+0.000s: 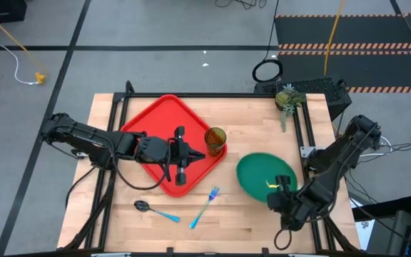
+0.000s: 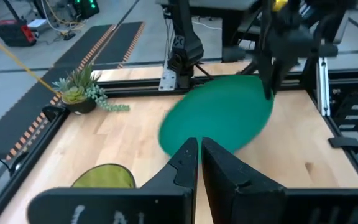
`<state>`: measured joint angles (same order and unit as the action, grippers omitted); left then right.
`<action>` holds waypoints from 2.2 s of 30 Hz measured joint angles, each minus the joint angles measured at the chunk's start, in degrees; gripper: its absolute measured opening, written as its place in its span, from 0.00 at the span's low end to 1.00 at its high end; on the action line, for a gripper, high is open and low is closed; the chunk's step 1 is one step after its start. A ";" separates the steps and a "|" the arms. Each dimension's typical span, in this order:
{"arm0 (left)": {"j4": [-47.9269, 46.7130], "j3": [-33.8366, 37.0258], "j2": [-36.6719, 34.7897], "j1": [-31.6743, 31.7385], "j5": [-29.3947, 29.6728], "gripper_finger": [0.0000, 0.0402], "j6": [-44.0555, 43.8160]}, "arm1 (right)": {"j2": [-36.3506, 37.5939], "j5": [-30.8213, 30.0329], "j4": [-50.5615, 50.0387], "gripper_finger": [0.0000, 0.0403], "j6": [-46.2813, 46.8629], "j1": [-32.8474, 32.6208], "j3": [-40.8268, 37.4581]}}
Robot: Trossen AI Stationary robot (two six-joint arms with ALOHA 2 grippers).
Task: Pick and place plate/cup/fork/spoon on tray
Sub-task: Put the green plate on the red serving tray to the left of the green cup
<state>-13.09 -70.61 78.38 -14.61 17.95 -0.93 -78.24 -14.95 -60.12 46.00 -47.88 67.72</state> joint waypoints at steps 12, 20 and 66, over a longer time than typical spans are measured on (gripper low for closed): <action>-0.27 0.02 -0.38 0.00 0.07 0.06 8.92 | -1.74 -13.43 -13.41 0.00 -5.90 0.28 15.15; -1.81 0.02 -3.83 -0.84 0.23 0.06 12.50 | -1.75 -16.97 -13.48 0.00 -17.45 2.83 20.23; -45.02 -18.14 -2.46 1.77 -5.48 0.37 25.97 | -8.81 15.27 11.06 0.00 -94.17 45.17 25.42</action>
<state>-58.11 -88.75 75.92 -12.84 12.46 25.04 -87.05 0.32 -49.06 -48.16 -2.70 93.14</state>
